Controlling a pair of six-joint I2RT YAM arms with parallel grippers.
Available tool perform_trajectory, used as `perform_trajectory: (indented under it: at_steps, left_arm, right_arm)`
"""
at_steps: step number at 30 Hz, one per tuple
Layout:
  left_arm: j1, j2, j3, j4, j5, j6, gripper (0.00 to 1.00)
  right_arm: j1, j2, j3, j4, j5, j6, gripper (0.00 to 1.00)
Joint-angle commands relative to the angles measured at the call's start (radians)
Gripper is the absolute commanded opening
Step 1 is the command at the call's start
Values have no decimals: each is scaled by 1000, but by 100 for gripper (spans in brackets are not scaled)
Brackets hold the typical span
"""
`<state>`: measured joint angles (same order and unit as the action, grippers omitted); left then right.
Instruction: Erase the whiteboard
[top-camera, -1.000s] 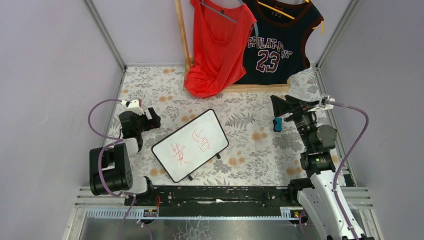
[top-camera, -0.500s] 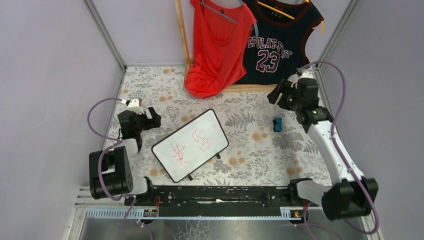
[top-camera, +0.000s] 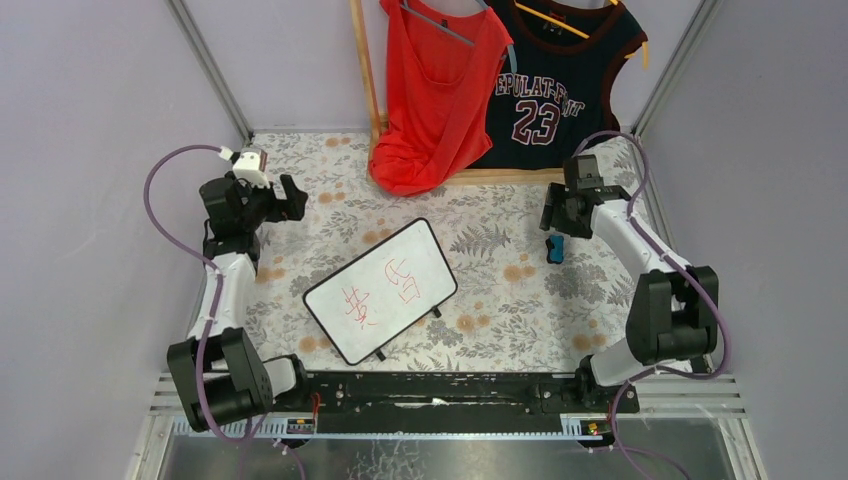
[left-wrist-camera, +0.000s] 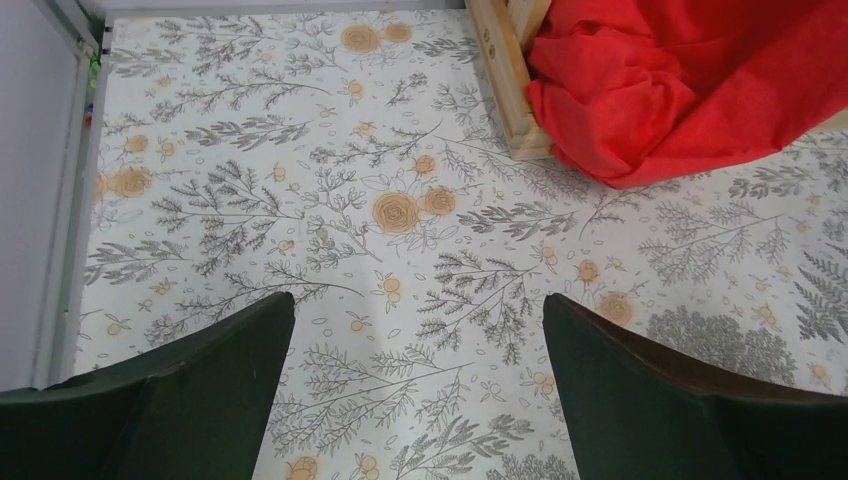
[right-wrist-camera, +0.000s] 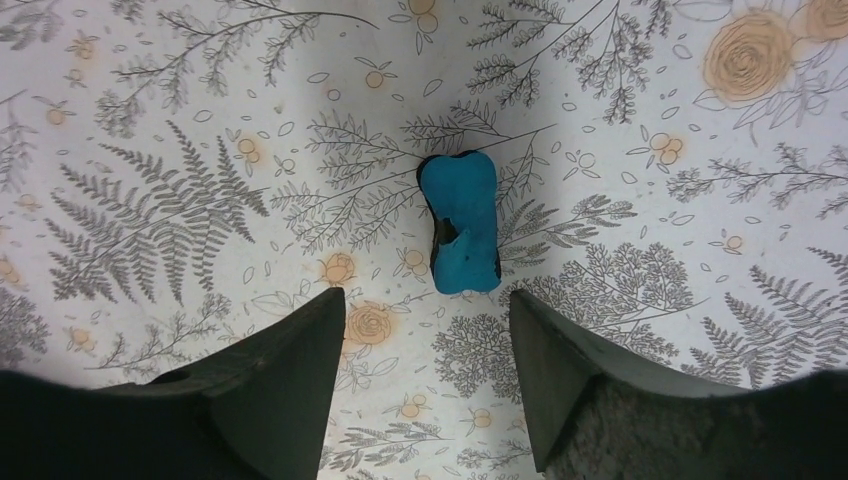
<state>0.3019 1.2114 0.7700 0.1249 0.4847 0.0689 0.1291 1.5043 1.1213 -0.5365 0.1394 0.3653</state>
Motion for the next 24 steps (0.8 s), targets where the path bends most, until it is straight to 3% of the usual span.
perform_trajectory:
  at_steps: [1,11,24]
  left_arm:
    - [11,-50,60,-259,70,106,93]
    - [16,-229,54,-411,95,170,94]
    - [16,-249,39,-438,111,165,93]
  right_arm:
    - [4,86,62,6,17,-13,68]
    - [-6,311,111,15,32,-9,67]
    - [-24,238,27,46,41,-15,67]
